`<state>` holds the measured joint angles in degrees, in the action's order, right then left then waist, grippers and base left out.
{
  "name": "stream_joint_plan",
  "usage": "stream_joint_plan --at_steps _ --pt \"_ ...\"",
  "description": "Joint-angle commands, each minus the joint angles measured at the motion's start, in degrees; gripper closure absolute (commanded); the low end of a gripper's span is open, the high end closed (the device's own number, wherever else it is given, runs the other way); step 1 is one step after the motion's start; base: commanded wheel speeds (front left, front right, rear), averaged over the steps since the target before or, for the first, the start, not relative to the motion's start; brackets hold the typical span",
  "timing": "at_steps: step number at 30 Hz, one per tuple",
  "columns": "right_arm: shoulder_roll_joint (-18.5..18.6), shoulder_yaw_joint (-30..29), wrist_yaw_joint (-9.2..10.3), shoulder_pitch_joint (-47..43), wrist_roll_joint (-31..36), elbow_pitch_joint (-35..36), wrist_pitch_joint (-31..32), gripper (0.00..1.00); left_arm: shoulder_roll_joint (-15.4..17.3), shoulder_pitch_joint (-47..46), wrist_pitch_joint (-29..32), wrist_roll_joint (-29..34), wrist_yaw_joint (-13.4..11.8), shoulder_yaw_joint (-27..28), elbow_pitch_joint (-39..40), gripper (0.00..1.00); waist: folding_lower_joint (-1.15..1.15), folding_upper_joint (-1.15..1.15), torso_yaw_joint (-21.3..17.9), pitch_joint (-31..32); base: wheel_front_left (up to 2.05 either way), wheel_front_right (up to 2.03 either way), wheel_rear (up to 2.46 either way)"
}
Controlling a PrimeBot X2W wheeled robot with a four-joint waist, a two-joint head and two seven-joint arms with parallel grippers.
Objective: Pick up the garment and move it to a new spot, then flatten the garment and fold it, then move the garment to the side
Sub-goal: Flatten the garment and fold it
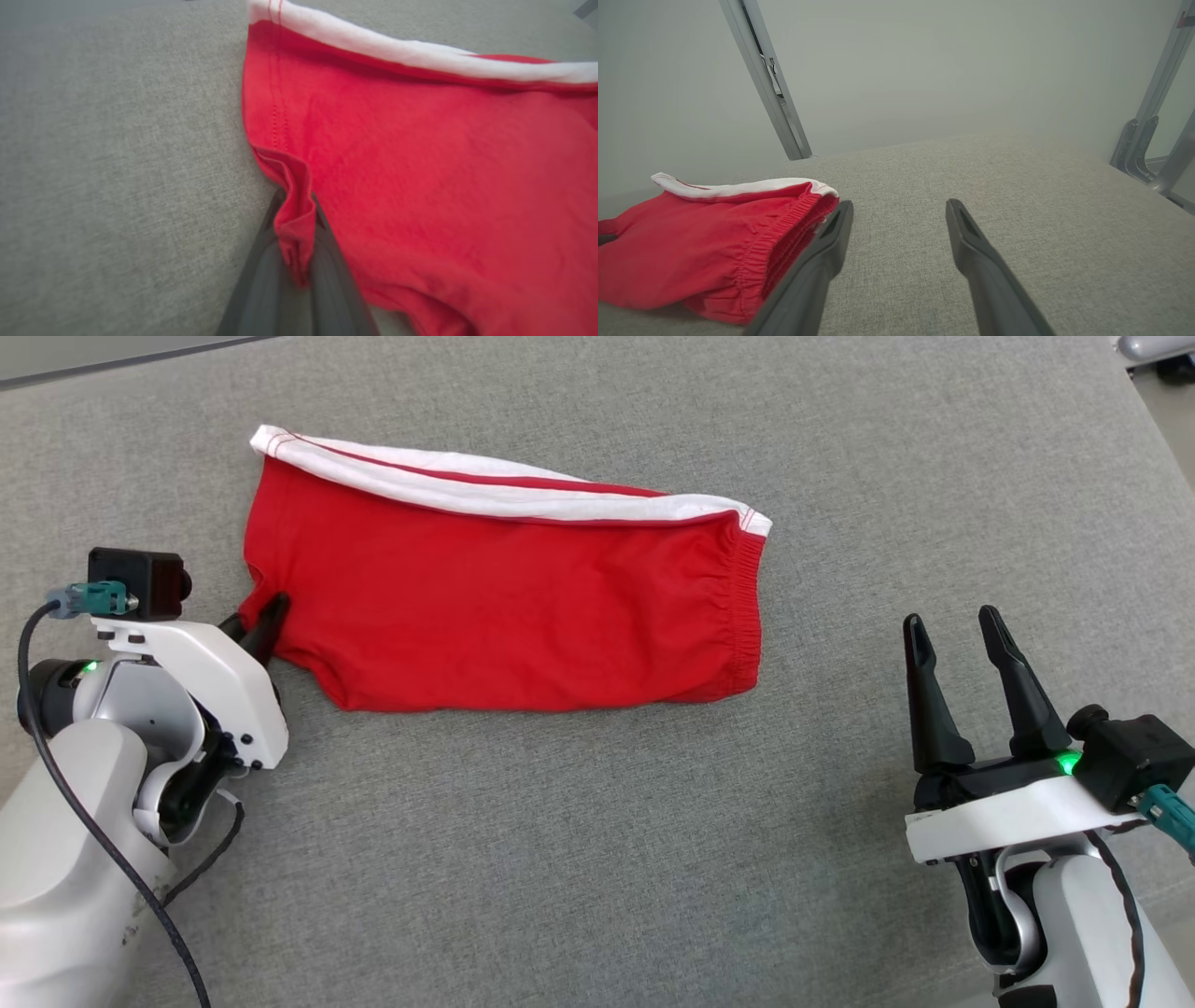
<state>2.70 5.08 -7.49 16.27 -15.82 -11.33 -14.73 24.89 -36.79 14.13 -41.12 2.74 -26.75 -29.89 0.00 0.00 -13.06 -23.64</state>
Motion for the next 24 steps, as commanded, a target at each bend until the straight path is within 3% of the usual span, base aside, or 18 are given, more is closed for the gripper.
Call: stream_joint_plan --at_steps 1,8,17,24 --pt "0.34 -0.02 -0.01 0.72 -0.53 0.03 -0.42 0.0 0.08 1.9 0.7 -0.3 0.29 -0.71 -0.21 1.0 0.0 0.0 0.25 0.22 0.0 0.0 0.0" --pt "0.36 -0.88 -0.01 0.09 -0.65 -0.65 -0.58 0.0 -0.43 5.88 -3.82 -1.18 -2.66 1.36 6.11 1.0 0.0 0.0 2.15 1.64 0.0 0.0 0.0" --pt "0.34 -2.78 -0.01 -0.95 1.18 -0.45 -0.4 0.0 -2.69 19.67 -9.88 -2.84 -9.37 3.46 20.4 1.0 0.0 0.0 7.05 3.05 0.0 0.0 0.0" --pt "0.36 -3.82 -0.01 -1.34 2.18 0.3 1.13 0.0 -3.09 24.25 -11.43 -2.66 -11.2 3.1 25.6 1.0 0.0 0.0 10.05 3.78 0.0 0.0 0.0"
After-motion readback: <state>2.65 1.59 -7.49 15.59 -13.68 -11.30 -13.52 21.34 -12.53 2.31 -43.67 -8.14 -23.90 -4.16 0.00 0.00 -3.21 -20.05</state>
